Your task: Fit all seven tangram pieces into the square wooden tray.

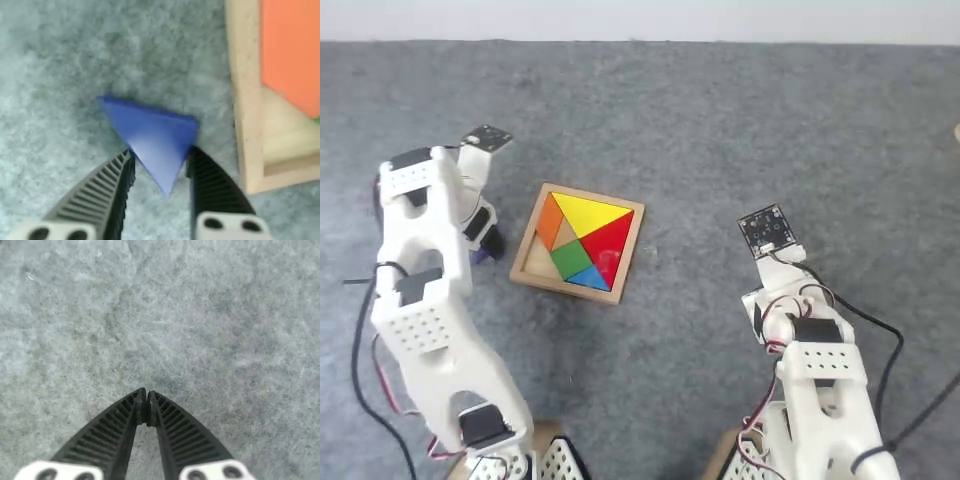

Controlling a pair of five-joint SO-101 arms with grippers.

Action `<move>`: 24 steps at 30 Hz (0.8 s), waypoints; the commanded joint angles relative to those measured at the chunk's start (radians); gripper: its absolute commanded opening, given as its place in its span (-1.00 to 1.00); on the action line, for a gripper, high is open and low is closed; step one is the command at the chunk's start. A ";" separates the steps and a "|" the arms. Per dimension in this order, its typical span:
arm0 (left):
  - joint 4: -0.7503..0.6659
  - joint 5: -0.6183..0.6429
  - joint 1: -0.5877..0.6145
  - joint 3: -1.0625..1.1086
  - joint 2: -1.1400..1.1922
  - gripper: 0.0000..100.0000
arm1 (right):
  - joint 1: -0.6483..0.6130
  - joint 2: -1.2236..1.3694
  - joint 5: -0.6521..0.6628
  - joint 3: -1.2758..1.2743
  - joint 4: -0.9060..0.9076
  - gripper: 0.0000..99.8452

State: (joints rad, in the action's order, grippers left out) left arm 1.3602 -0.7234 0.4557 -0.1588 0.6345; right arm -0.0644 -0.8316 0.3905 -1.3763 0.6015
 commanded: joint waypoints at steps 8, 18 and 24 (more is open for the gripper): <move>-0.101 0.012 0.052 -0.051 -0.005 -0.84 | -0.010 -0.028 0.006 -0.018 -0.061 -0.98; -0.124 0.180 0.158 -0.219 0.005 -0.74 | -0.010 -0.027 0.006 -0.020 -0.065 -0.98; -0.166 0.192 0.130 -0.228 0.005 -0.63 | -0.010 -0.022 0.006 -0.020 -0.065 -0.98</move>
State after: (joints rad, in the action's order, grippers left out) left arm 1.2298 -0.5470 0.5953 -0.3429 0.6544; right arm -0.0644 -0.8316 0.3890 -1.4009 0.5554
